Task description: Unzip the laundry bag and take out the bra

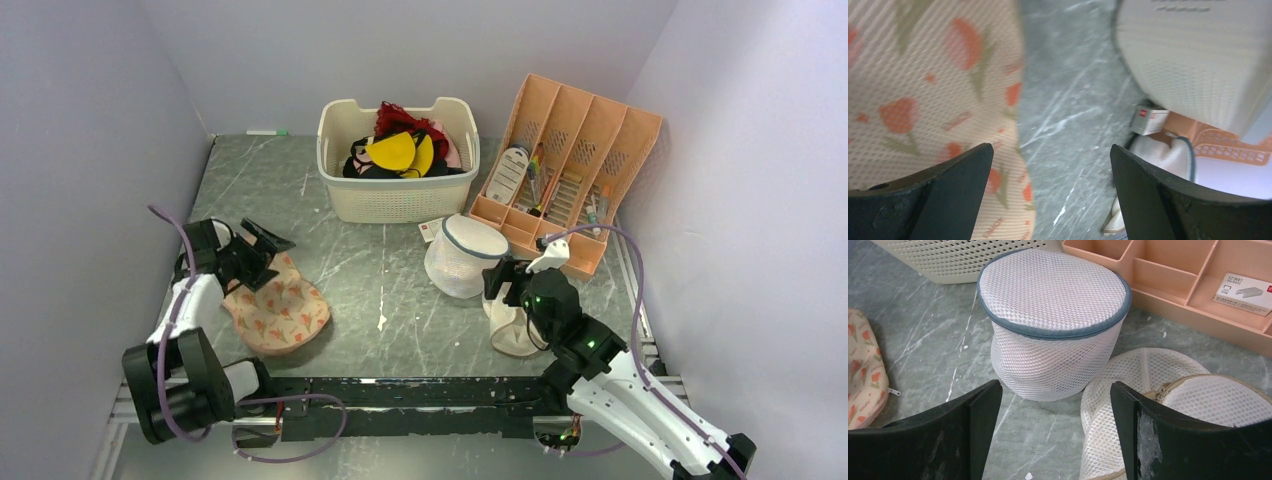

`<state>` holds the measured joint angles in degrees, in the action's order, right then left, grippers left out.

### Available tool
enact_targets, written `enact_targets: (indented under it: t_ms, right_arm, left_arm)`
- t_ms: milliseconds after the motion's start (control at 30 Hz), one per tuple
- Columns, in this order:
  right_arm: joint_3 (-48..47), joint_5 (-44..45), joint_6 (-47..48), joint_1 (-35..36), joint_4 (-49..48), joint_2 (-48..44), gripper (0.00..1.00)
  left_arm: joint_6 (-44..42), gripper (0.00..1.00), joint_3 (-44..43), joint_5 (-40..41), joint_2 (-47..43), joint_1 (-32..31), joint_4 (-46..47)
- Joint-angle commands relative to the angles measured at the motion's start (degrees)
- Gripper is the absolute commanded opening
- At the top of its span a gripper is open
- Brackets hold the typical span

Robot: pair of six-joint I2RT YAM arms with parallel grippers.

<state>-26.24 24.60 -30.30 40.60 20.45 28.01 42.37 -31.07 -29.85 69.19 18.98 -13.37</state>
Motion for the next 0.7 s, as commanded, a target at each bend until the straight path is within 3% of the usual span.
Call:
enact_targets:
  t_ms: [0,133,233,333,500,667]
  right_arm:
    - [-1.82,0.14,0.85,0.15,-0.52,0.13,0.81]
    - [-4.33,-0.27,1.54,0.14,-0.69,1.53,0.86]
    - [-9.39,-0.70,1.96,0.12,0.20,3.59,0.96]
    - [-17.59,0.18,4.40,0.10,2.56,5.24,0.99]
    - [-32.87,-2.74,11.89,0.14,3.69,6.63,1.00]
    - [-43.06,-6.65,15.84,0.14,3.36,7.36,1.00]
  left_arm:
    - [-2.60,0.99,-6.96,-4.31,-8.22,-0.78,-1.55]
    - [-7.85,0.99,-16.56,-1.79,-12.08,-7.99,-5.85]
    - [-12.12,0.99,-26.16,3.63,-13.76,-19.26,-9.26]
    - [-13.80,0.99,-33.71,6.35,-19.03,-28.98,-9.17]
    - [-19.27,0.99,-42.96,10.63,-28.63,-30.16,-6.96]
    - [-24.23,0.99,-49.01,16.07,-32.35,-30.14,-6.33]
